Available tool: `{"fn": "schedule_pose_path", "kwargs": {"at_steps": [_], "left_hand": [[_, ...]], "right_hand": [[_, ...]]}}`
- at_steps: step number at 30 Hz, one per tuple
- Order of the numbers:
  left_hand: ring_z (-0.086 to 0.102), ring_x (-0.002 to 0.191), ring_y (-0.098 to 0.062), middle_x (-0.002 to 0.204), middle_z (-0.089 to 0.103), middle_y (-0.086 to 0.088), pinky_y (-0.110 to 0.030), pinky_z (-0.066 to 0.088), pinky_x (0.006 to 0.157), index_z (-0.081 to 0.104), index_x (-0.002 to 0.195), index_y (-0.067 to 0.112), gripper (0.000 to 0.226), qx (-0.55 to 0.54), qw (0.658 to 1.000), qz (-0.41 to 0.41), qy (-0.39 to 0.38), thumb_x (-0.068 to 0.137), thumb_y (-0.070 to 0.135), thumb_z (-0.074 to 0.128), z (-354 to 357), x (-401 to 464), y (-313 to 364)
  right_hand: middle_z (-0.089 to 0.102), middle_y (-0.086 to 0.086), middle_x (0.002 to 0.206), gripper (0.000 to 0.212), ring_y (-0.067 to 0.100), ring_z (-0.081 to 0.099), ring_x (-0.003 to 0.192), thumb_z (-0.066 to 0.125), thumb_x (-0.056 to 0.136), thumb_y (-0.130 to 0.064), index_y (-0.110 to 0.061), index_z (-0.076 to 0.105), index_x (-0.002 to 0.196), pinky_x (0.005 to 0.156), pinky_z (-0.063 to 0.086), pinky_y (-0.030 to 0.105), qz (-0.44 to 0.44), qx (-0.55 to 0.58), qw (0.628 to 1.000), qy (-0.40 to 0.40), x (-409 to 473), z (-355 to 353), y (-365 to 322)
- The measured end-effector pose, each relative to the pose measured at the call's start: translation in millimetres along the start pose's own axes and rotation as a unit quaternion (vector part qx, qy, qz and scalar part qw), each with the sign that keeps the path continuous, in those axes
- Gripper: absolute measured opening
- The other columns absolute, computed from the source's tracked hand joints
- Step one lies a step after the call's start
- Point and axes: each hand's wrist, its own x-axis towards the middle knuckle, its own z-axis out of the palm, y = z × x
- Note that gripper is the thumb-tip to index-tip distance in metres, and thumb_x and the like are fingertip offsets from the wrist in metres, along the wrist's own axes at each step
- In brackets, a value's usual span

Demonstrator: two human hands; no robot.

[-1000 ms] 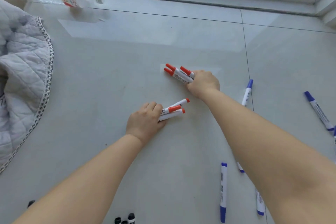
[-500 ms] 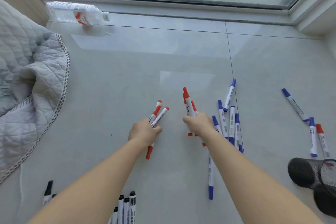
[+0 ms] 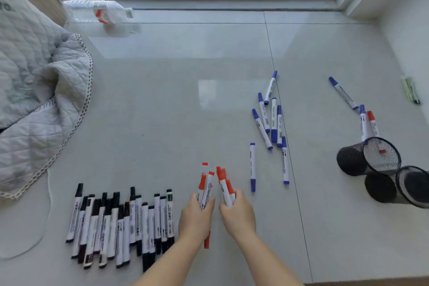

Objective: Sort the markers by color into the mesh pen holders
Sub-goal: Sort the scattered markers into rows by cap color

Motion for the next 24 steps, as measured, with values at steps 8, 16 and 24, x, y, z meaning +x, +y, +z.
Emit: {"fn": "schedule_pose_path", "kwargs": {"at_steps": [8,16,24], "left_hand": [[0.054,0.078,-0.016,0.086,0.054,0.006,-0.028,0.038,0.058,0.044,0.097,0.024,0.028,0.053,0.993,0.031,0.1,0.088,0.051,0.046,28.2,-23.5,-32.1],[0.039,0.11,-0.021,0.124,0.038,-0.009,-0.029,0.037,0.086,0.026,0.142,0.018,0.063,0.094,0.985,0.029,0.139,0.09,0.044,0.049,34.6,-22.2,-33.2],[0.031,0.113,-0.021,0.129,0.03,-0.007,-0.031,0.033,0.095,0.013,0.148,0.02,0.066,0.146,0.981,0.042,0.117,0.093,0.043,0.041,30.2,-22.3,-30.1]], "right_hand": [[0.055,-0.006,0.097,0.035,0.008,0.056,0.079,0.056,0.088,-0.039,-0.023,0.046,0.118,0.065,0.049,0.018,-0.089,0.017,0.994,0.058,-26.4,28.8,37.8],[0.032,0.004,0.137,0.069,0.016,0.038,0.117,0.052,0.091,-0.029,-0.021,0.013,0.147,0.094,0.04,0.023,-0.173,-0.071,0.973,0.136,-26.9,32.9,45.3],[-0.03,-0.003,0.15,0.067,0.014,-0.018,0.142,0.023,0.098,-0.04,-0.025,-0.029,0.136,0.113,-0.009,0.025,-0.208,-0.2,0.952,0.108,-21.6,42.9,47.6]]}}
